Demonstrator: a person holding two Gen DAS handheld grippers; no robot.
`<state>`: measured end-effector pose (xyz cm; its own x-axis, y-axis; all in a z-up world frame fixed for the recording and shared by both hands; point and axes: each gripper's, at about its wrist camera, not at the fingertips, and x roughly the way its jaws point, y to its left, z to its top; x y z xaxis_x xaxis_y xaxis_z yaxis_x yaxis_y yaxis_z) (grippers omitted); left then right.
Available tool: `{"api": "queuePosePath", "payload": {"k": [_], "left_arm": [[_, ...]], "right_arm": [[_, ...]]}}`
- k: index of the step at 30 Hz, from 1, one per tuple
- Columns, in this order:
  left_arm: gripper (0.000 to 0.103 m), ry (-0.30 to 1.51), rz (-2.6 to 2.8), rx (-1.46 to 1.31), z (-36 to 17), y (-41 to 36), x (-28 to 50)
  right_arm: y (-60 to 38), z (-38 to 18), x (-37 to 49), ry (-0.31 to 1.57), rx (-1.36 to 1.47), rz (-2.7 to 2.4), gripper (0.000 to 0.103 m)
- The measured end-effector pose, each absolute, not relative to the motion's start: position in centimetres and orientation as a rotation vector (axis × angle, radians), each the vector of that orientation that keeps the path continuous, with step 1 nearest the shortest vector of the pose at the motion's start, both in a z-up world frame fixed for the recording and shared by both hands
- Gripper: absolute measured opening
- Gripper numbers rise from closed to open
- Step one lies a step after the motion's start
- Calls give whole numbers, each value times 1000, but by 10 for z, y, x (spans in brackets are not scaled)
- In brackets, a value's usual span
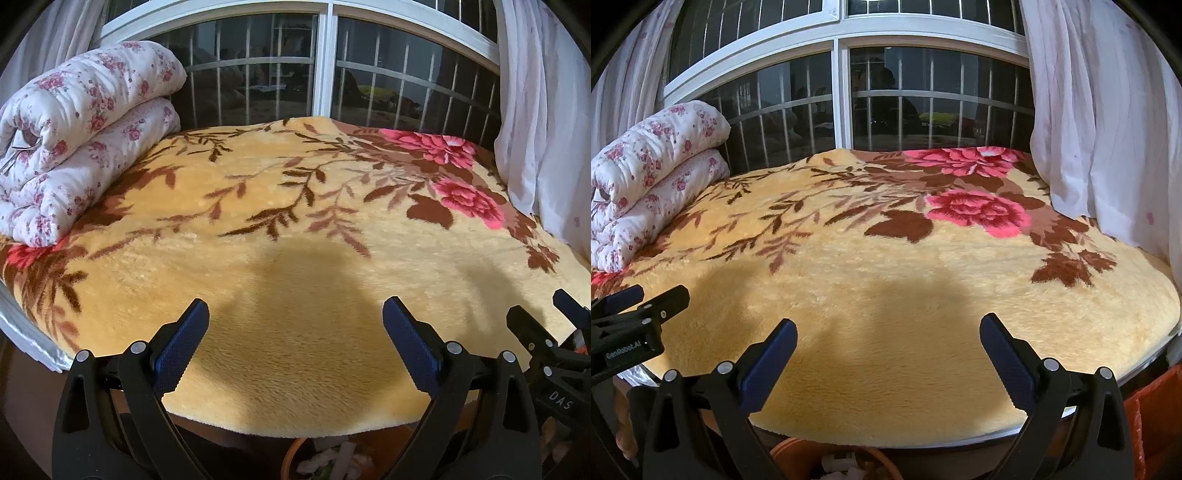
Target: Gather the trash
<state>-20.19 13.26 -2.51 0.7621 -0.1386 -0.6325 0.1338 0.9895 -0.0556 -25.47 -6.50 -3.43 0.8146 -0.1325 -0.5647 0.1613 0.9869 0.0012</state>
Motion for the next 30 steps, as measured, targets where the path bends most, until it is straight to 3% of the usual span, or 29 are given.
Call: {"api": "queuePosePath", "payload": {"k": [30], "left_arm": [[95,606,-152,47,-20,127,-213]], "right_arm": [[-67,-39,-257,599,58,-167,98]]}}
